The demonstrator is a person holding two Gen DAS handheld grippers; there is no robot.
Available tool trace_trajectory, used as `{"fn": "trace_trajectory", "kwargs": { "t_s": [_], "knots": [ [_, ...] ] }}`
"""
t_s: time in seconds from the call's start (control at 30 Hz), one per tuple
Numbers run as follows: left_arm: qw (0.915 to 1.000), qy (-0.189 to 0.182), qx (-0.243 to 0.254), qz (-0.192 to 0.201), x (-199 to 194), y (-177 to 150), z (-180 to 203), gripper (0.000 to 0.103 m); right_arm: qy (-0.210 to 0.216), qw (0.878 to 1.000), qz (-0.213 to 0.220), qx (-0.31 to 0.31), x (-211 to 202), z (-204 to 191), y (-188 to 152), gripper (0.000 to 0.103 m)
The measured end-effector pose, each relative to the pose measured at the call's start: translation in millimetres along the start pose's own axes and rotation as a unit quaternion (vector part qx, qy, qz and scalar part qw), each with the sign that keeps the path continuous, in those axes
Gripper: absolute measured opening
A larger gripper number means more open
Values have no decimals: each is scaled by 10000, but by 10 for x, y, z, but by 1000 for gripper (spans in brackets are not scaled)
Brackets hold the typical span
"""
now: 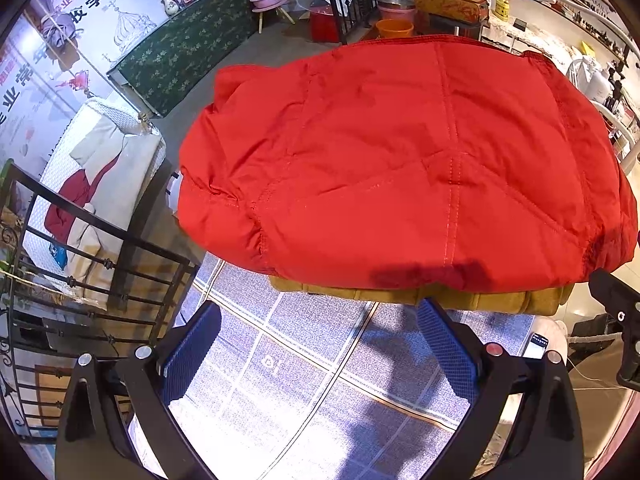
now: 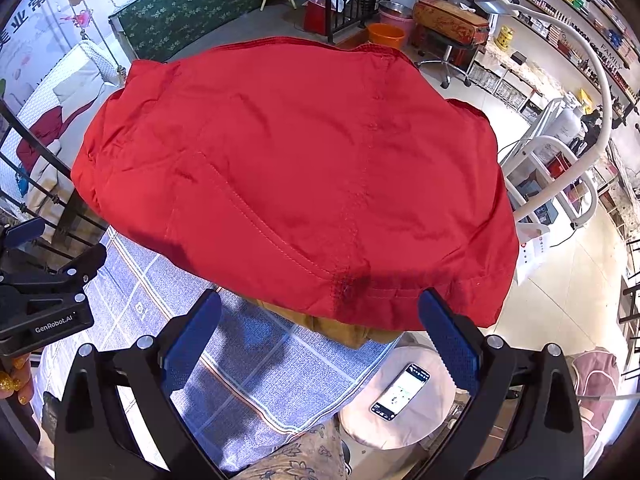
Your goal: Fold large clothes
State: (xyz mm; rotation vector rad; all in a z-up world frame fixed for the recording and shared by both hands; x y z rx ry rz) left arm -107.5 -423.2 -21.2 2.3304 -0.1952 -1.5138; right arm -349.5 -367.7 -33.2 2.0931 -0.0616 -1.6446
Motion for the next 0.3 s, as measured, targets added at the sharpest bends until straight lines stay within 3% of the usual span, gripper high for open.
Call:
{"fn": "trace_trajectory", "kwargs": {
  "t_s": [0.3],
  "knots": [
    [10000, -50, 19, -79, 19, 0, 4, 97, -9, 10000, -13, -18, 28, -26, 16, 97]
  ]
}}
Point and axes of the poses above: each gripper's, at about its wrist camera, not at the fingertips, and x roughly the way its jaws point, z to its right, y to its top, the point moved 7 cm from there along x, roughly the way its jaws point, and after that the axes turned 8 degrees about y, right-handed, at the moved point
